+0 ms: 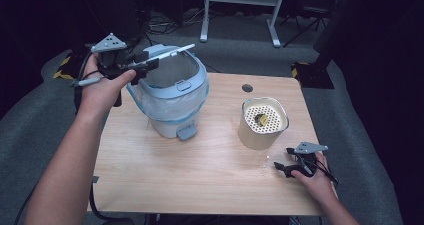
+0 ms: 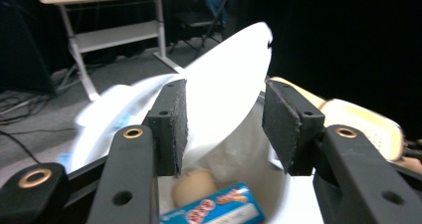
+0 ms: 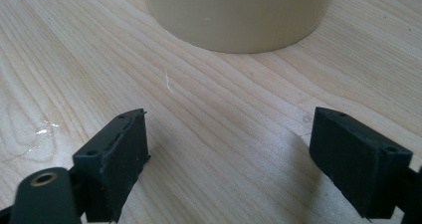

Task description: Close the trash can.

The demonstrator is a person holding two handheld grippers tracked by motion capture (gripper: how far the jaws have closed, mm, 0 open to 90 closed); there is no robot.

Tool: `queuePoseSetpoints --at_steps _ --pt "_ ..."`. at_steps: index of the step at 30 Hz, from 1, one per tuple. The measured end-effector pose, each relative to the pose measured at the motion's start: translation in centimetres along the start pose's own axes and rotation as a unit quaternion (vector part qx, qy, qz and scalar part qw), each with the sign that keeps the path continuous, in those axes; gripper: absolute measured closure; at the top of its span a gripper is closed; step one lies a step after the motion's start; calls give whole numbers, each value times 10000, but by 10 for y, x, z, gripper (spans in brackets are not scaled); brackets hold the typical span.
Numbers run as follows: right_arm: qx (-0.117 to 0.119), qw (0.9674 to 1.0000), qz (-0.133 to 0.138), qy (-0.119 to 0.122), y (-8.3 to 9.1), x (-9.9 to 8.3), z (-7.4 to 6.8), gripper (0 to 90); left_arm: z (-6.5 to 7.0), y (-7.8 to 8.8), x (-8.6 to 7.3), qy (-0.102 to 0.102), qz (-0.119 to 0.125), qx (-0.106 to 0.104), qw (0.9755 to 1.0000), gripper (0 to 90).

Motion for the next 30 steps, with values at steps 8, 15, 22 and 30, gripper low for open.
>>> queuePoseSetpoints --at_steps 8,15,22,30 --pt "0 10000 2 0 0 0 0 154 30 -14 2 157 -263 -401 9987 654" --pt "-1 10000 4 3 0 0 0 154 35 -29 1 452 -418 -435 9972 741" --pt "-1 10000 3 3 0 0 0 154 35 -43 -7 690 -546 -445 9951 803" --pt "-2 10000 3 2 0 0 0 154 28 -51 -16 557 -746 -226 9954 878"
Point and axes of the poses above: each handheld gripper's, and its own axes: y roughly backward along the jaws, x roughly out of its top, z roughly to its right, the point moved 10 cm from there along -y, roughly forward along the jaws, and after that the axes turned 11 degrees about -y, right-handed, at the moved point
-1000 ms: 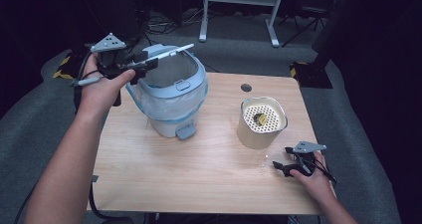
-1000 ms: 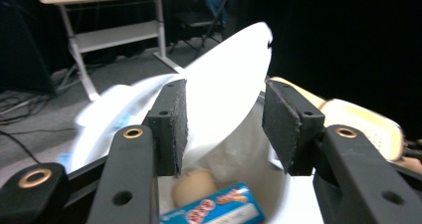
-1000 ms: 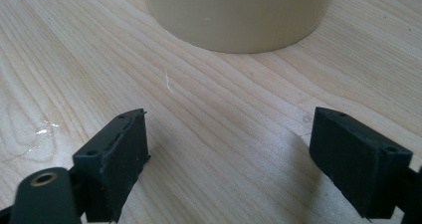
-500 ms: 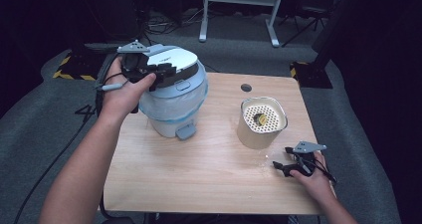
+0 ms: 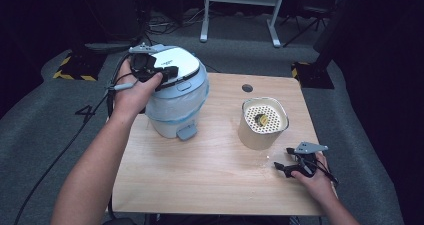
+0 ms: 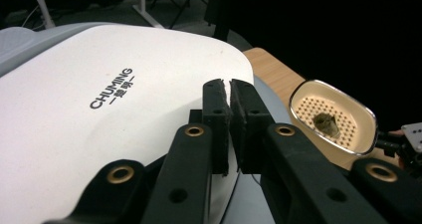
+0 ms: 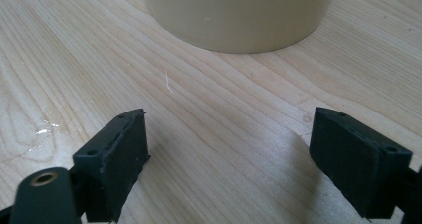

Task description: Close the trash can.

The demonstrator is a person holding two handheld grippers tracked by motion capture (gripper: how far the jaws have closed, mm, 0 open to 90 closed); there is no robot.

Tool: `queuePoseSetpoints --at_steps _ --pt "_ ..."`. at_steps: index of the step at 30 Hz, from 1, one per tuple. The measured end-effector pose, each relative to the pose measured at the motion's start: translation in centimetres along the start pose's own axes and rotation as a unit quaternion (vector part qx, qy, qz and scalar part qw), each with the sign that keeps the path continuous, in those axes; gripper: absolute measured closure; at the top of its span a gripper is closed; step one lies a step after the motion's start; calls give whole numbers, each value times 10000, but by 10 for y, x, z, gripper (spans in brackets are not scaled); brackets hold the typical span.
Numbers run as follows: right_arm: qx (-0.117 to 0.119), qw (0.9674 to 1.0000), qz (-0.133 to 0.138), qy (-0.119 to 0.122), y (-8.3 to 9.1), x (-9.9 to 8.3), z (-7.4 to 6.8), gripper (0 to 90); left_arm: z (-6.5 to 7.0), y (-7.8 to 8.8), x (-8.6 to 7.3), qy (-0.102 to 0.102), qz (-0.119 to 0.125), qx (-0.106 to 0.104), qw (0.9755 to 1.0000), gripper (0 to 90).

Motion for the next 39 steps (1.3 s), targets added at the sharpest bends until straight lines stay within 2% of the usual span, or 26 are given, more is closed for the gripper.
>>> queuePoseSetpoints --at_steps 8,12,16,22,25,29,31,33,34,35,37,39 --pt "1 10000 0 0 0 0 0 154 3 -7 -3 -327 -297 79 9990 899" --pt "1 10000 1 1 0 0 0 154 4 -7 -3 -403 -483 106 9980 900" --pt "0 10000 0 1 0 0 0 154 5 -9 -2 -432 -536 109 9976 900" --pt "0 10000 0 0 0 0 0 154 7 -11 0 -639 -731 334 9947 900" --pt "1 10000 1 1 0 0 0 153 7 -13 -4 -626 -837 344 9939 900" --pt "1 10000 0 0 0 0 0 154 7 -15 -3 -649 -610 295 9956 900" --pt "1 10000 1 2 0 0 0 154 6 -16 -3 -590 -503 276 9966 896" --pt "1 10000 0 2 0 0 0 154 6 -18 0 -495 -286 266 9980 655" --pt "1 10000 0 1 0 0 0 154 8 -18 1 -509 -167 173 9984 563" --pt "2 10000 1 1 0 0 0 154 11 -18 3 -535 -70 47 9985 506" --pt "2 10000 0 1 0 0 0 154 18 -16 6 -620 79 -65 9980 435" --pt "3 10000 0 0 0 0 0 154 25 -12 8 -689 119 -168 9974 430"
Point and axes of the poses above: each handheld gripper's, and its own axes: y roughly backward along the jaws, x roughly out of its top, z roughly to its right, the point moved 10 cm from there along -y, roughly forward along the jaws, and after that the axes turned 11 degrees about -y, right-handed, at the moved point
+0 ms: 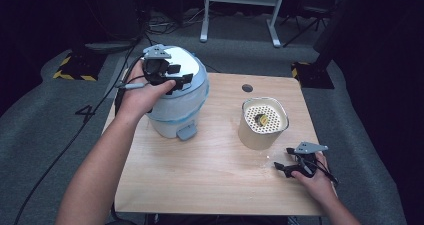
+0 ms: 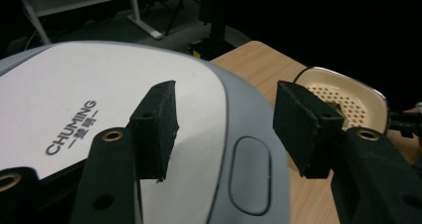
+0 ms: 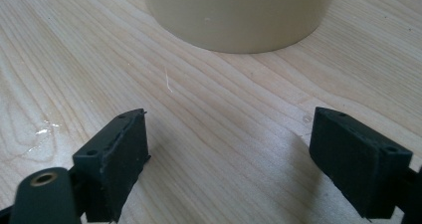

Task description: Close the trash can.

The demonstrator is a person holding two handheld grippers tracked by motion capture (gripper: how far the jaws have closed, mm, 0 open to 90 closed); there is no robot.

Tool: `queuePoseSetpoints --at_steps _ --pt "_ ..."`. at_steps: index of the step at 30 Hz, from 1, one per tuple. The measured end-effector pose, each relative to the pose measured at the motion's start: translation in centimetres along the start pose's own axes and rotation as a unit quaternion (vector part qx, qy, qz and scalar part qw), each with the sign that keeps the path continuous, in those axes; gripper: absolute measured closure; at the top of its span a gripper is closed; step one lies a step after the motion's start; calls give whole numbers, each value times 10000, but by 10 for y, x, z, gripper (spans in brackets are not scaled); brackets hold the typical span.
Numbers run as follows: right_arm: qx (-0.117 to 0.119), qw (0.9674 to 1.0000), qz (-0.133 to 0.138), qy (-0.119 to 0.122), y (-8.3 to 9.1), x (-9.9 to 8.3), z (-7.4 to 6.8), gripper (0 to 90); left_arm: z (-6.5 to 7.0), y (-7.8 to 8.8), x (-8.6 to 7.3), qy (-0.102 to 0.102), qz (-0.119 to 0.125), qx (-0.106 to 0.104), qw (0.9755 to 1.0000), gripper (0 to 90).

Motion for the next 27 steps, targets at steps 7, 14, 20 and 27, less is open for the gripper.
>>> queuePoseSetpoints --at_steps 7,14,20,27 --pt "2 10000 -1 -2 0 0 0 153 29 16 6 -326 198 -238 9990 398" --pt "0 10000 0 1 0 0 0 154 56 34 -2 -457 313 -499 9972 400" --pt "2 10000 -1 0 0 0 0 153 76 41 -20 -568 313 -647 9958 403" --pt "2 10000 -2 1 0 0 0 153 91 39 -49 -644 271 -731 9949 395"
Point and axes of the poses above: each handheld gripper's, and its own axes: y roughly backward along the jaws, x roughly out of its top, z roughly to its right, the point moved 10 cm from there along -y, roughly forward along the jaws, and after that the axes turned 11 degrees about -y, right-handed, at the moved point
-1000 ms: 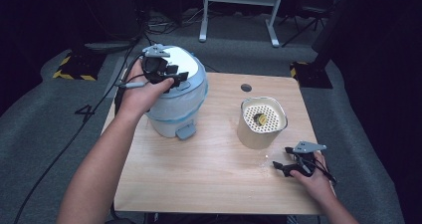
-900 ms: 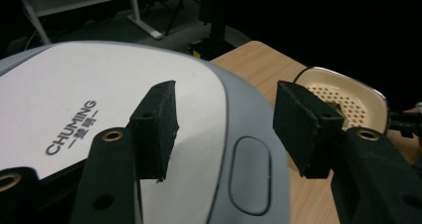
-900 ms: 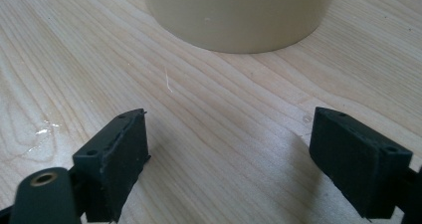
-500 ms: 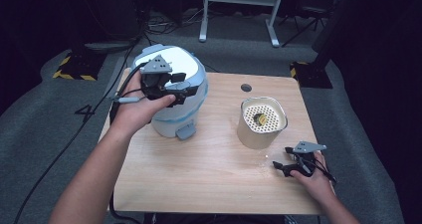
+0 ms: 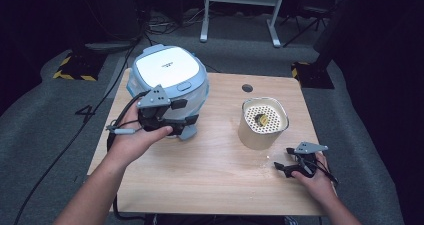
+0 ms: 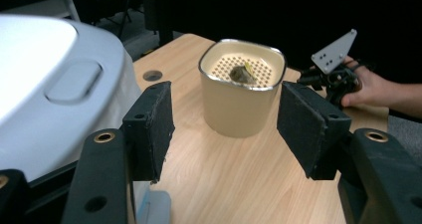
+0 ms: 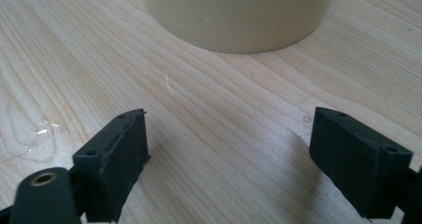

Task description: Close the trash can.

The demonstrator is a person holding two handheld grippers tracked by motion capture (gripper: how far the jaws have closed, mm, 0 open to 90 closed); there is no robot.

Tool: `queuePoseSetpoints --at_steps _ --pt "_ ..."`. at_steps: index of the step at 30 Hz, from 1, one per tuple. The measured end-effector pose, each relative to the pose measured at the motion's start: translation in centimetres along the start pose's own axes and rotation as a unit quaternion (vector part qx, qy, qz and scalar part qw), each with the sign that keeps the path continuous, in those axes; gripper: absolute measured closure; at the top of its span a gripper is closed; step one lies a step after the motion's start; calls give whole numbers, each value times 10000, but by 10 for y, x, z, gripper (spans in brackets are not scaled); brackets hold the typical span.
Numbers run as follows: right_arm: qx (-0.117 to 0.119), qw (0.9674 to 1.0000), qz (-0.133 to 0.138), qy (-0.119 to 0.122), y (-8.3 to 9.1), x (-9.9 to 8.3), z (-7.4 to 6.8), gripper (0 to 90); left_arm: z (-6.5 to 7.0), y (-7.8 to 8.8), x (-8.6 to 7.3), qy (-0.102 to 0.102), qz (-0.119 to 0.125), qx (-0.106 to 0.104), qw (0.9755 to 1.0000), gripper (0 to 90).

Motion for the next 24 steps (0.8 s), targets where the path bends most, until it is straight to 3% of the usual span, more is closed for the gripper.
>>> queuePoseSetpoints --at_steps 8,17,24 --pt "0 10000 1 1 0 0 0 153 14 -8 -33 -12 -154 -49 9999 387" --pt "0 10000 2 -1 0 0 0 154 26 -21 -75 358 -234 -147 9990 385" --pt "1 10000 1 -1 0 0 0 153 28 -30 -114 567 -305 -42 9979 375"
Point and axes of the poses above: each handheld gripper's, and its own axes: y roughly backward along the jaws, x roughly out of its top, z roughly to its right, the point moved 10 cm from there along -y, roughly forward along the jaws, and after that the axes turned 11 degrees about -y, right-handed, at the moved point
